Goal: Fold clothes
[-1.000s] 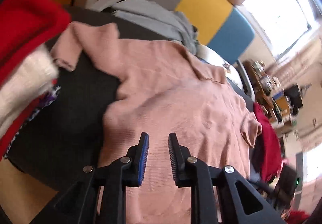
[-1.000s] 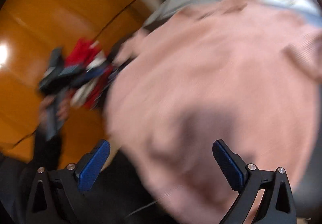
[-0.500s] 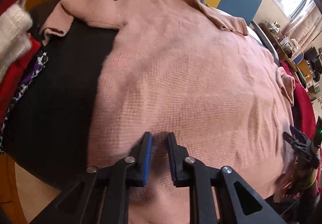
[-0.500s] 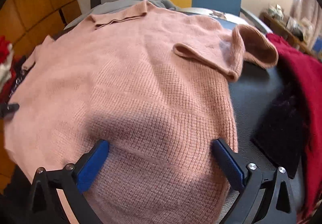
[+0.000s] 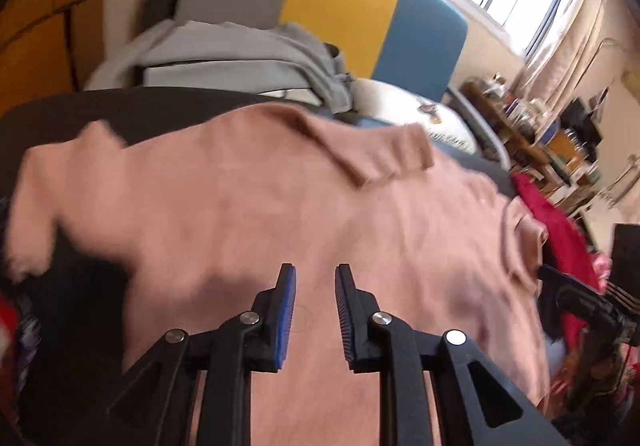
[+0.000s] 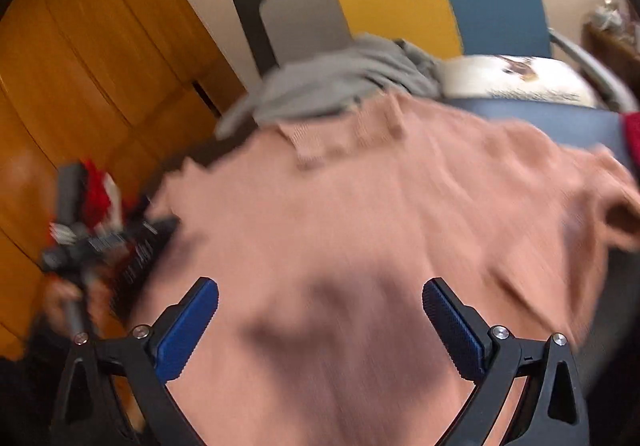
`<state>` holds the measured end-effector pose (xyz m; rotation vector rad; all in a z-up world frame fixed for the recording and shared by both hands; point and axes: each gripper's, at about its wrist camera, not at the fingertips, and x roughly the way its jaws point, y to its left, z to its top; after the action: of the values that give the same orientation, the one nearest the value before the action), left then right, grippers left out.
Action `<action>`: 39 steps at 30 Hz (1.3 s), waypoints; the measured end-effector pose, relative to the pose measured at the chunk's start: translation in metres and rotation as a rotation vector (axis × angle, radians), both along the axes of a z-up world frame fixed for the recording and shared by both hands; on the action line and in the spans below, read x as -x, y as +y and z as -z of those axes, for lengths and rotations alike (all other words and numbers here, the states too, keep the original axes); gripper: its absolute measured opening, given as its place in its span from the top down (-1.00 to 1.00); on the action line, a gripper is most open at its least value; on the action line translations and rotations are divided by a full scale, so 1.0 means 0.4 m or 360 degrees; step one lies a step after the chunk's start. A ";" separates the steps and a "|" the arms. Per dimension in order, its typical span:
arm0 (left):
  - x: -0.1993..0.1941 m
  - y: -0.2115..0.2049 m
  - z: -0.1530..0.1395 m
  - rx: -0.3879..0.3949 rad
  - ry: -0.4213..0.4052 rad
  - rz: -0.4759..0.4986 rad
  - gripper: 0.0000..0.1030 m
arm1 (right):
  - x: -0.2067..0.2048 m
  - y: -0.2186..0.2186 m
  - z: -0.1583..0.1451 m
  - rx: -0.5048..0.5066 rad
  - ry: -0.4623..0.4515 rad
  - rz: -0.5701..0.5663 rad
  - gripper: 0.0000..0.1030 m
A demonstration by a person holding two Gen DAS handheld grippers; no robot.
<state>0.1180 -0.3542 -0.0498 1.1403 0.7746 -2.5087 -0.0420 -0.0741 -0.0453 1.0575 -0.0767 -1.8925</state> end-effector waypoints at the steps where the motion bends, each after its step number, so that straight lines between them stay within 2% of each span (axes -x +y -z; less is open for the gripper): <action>1: 0.030 -0.013 0.010 -0.0072 0.0030 0.0019 0.52 | 0.033 -0.033 -0.004 0.0056 -0.0045 0.0000 -1.00; 4: 0.110 -0.063 0.046 -0.0238 0.0072 0.0000 0.44 | 0.158 -0.098 0.008 0.0152 -0.0126 0.0005 -1.00; 9: 0.227 -0.113 0.092 -0.0303 0.0124 0.0028 0.40 | 0.379 -0.184 0.052 0.0343 -0.0342 0.0074 -1.00; 14: 0.334 -0.160 0.143 -0.0331 0.0081 0.0079 0.35 | 0.512 -0.263 0.121 0.0275 -0.0488 0.0075 -1.00; 17: 0.370 -0.181 0.157 -0.0387 0.0126 0.0116 0.33 | 0.532 -0.313 0.158 0.0354 -0.0665 -0.0109 -1.00; 19: 0.399 -0.194 0.164 -0.0419 0.0149 0.0150 0.32 | 0.531 -0.337 0.162 0.0409 -0.0710 -0.0204 -1.00; 21: 0.426 -0.214 0.180 -0.0505 0.0156 0.0151 0.32 | 0.527 -0.358 0.167 0.0460 -0.0761 -0.0283 -1.00; 24: 0.445 -0.247 0.199 -0.0662 0.0210 0.0125 0.32 | 0.532 -0.387 0.180 0.0475 -0.0830 -0.0308 -1.00; 28: 0.455 -0.296 0.200 -0.0791 0.0299 0.0057 0.32 | 0.558 -0.409 0.180 0.0560 -0.0859 -0.0295 -1.00; 30: 0.463 -0.319 0.201 -0.0841 0.0314 0.0030 0.32 | 0.566 -0.408 0.173 0.0552 -0.0836 -0.0260 -1.00; 32: 0.473 -0.325 0.200 -0.0828 0.0281 0.0045 0.32 | 0.571 -0.403 0.174 0.0473 -0.0812 -0.0244 -1.00; 35: 0.462 -0.306 0.197 -0.0709 0.0192 0.0099 0.32 | 0.566 -0.393 0.183 0.0335 -0.0771 -0.0227 -1.00; 37: 0.441 -0.294 0.195 -0.0631 0.0162 0.0112 0.32 | 0.568 -0.390 0.193 0.0323 -0.0769 -0.0240 -1.00; 39: 0.420 -0.289 0.204 -0.0627 0.0161 0.0117 0.30 | 0.570 -0.390 0.206 0.0318 -0.0780 -0.0255 -1.00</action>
<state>-0.0499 -0.4697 -0.1312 1.1821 1.3221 -2.5596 -0.2702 -0.2301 -0.1278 1.3224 -0.4388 -1.4177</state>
